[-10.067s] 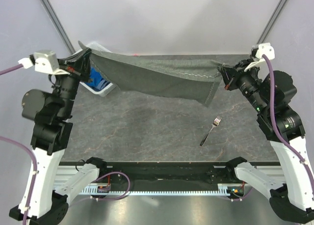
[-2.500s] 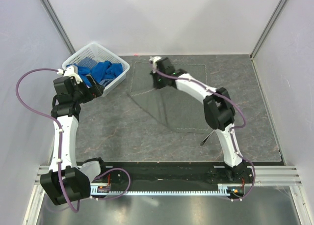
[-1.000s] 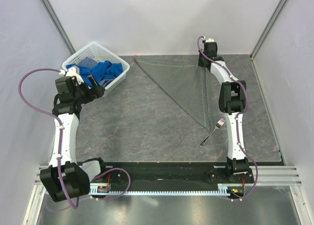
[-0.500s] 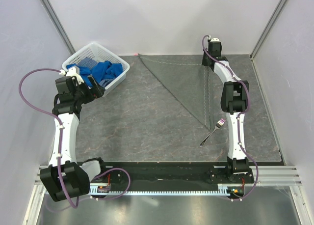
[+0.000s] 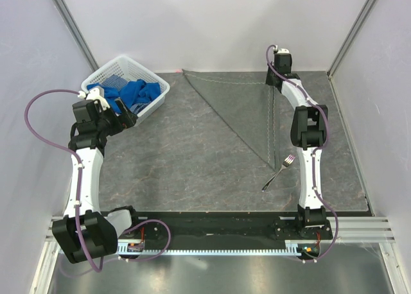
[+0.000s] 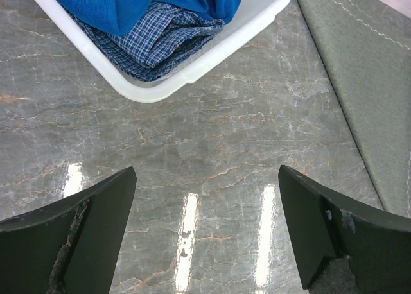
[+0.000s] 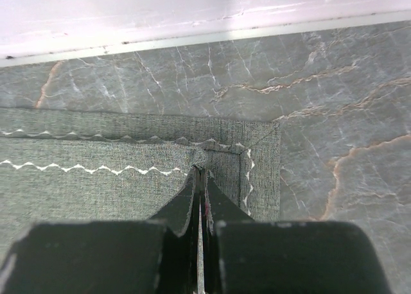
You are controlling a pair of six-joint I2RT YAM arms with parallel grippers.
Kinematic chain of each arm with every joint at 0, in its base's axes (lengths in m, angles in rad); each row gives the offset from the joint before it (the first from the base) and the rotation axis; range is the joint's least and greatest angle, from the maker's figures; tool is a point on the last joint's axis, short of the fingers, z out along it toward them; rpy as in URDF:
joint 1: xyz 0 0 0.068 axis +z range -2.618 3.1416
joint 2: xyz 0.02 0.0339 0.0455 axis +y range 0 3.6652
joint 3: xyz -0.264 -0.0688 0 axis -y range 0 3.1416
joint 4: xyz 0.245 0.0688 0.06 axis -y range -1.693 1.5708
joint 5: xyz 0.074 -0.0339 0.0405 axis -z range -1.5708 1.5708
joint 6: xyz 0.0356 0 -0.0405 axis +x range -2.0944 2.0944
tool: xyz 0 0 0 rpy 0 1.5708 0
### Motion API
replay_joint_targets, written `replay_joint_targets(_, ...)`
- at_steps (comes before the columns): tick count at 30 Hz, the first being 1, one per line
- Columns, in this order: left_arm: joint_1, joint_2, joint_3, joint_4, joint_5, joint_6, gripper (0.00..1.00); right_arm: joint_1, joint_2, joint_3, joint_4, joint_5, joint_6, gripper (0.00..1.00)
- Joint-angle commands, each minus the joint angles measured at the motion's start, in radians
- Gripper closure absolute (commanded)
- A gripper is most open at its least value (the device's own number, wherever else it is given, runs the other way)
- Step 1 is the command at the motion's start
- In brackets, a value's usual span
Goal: Fold the napkin, place the utensils inside, and roll it up
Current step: Fold the napkin
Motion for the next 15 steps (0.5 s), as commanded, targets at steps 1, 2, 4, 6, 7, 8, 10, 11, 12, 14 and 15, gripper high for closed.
replay_joint_targets(1,0.001,-0.003,0.002,0.012,0.007,0.043,0.01,-0.007,-0.100,-0.012,0.039,0.027,0.000,1.00)
replay_joint_targets(2,0.001,-0.003,0.002,0.011,0.007,0.043,0.01,-0.008,-0.103,-0.012,0.039,0.029,-0.003,1.00)
replay_joint_targets(4,0.001,-0.003,0.002,0.012,0.008,0.043,0.01,-0.013,-0.106,-0.017,0.036,0.035,-0.003,1.00)
replay_joint_targets(6,0.001,-0.006,0.002,0.011,0.008,0.043,0.01,-0.017,-0.111,-0.021,0.036,0.033,-0.002,1.00)
replay_joint_targets(7,0.000,-0.004,0.002,0.012,0.007,0.043,0.01,-0.019,-0.118,-0.023,0.035,0.036,-0.003,1.00)
replay_joint_targets(8,0.001,-0.004,0.002,0.012,0.007,0.045,0.01,-0.019,-0.121,-0.029,0.036,0.035,-0.008,1.00)
replay_joint_targets(10,0.000,-0.004,0.000,0.011,0.008,0.043,0.01,-0.021,-0.124,-0.029,0.036,0.038,-0.012,1.00)
replay_joint_targets(11,0.001,-0.004,0.002,0.012,0.008,0.042,0.01,-0.024,-0.126,-0.027,0.035,0.038,-0.014,1.00)
replay_joint_targets(12,0.001,-0.004,0.002,0.014,0.010,0.042,0.01,-0.024,-0.126,-0.029,0.035,0.038,-0.012,1.00)
replay_joint_targets(14,0.001,-0.006,0.002,0.011,0.008,0.042,0.01,-0.027,-0.130,-0.035,0.035,0.036,-0.012,1.00)
replay_joint_targets(15,0.000,-0.006,0.000,0.011,0.008,0.042,0.01,-0.025,-0.135,-0.038,0.033,0.036,-0.014,1.00)
